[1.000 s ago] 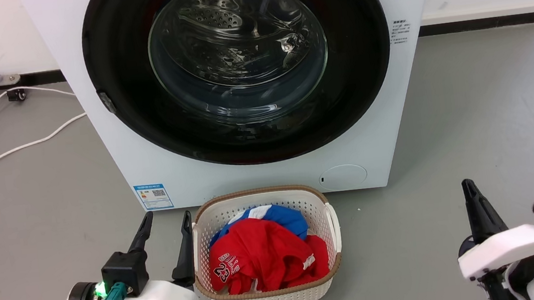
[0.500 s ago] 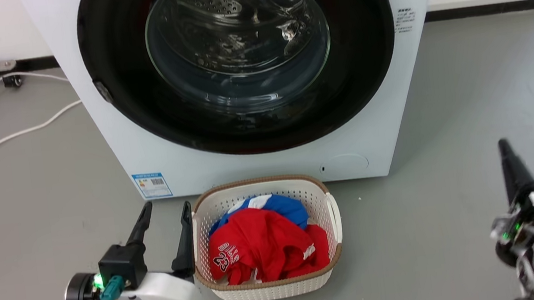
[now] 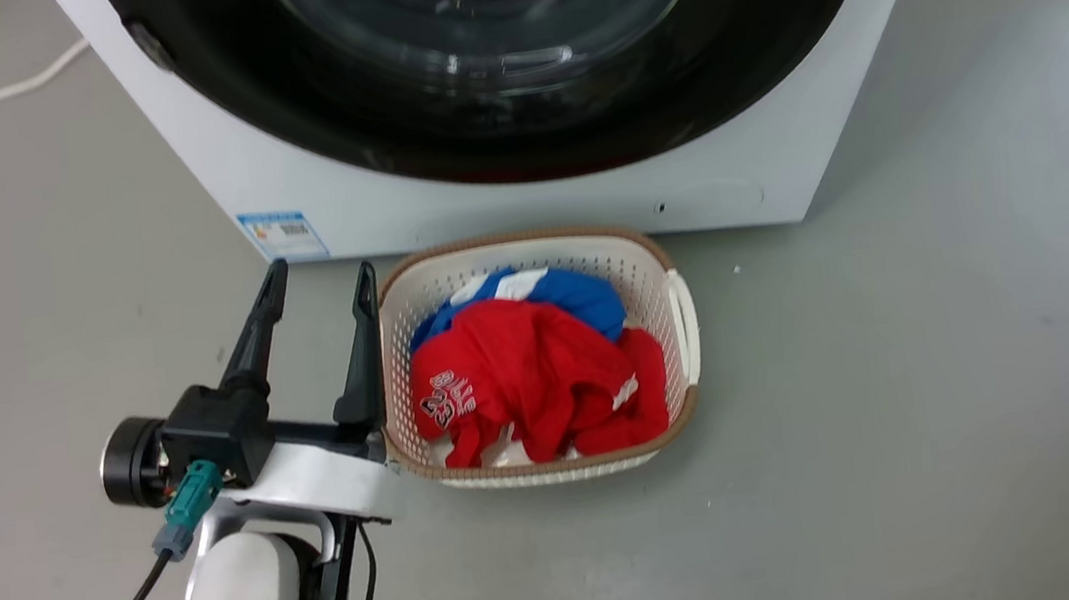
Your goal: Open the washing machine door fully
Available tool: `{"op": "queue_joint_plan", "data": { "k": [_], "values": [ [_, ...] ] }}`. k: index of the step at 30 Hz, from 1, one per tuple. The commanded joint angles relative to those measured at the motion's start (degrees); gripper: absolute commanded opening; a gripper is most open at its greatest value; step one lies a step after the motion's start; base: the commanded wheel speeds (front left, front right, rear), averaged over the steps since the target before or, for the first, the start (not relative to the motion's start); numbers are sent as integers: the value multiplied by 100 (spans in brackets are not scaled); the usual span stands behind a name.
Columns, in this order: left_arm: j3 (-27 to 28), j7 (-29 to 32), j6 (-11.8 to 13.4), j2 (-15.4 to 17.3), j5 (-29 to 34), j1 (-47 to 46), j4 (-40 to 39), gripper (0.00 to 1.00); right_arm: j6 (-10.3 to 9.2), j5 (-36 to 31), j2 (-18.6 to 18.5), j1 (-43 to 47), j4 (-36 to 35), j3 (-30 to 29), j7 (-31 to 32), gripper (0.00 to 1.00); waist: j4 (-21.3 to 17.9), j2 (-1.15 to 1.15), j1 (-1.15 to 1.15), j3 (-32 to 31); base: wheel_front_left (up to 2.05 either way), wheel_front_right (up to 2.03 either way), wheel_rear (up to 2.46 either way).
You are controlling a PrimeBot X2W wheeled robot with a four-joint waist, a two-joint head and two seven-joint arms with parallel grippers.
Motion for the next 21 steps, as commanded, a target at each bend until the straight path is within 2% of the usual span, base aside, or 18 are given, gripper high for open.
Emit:
{"op": "queue_joint_plan", "data": {
  "k": [1,7,8,15,21],
  "values": [
    [-13,-14,-2,2,-15,-121,-80,100,1,-94,-142,-411,231,101,129,0,118,0,-1,363,0,0,0],
    [-183,-15,-9,41,-29,-384,-264,100,1,-518,-420,-1851,1100,669,816,0,236,0,-1,801,0,0,0],
    [-307,-14,-4,98,-81,-490,-330,100,1,-888,-479,-2444,1492,987,998,0,287,0,-1,966,0,0,0],
    [-455,-15,-4,101,-157,-674,-448,100,1,-1573,-306,-3660,2352,1456,1164,0,445,0,-1,1264,0,0,0],
    [-498,-15,-6,59,-145,-752,-491,100,1,-1883,-83,-4288,2970,1637,1216,0,536,0,-1,1437,0,0,0]
  ]
}}
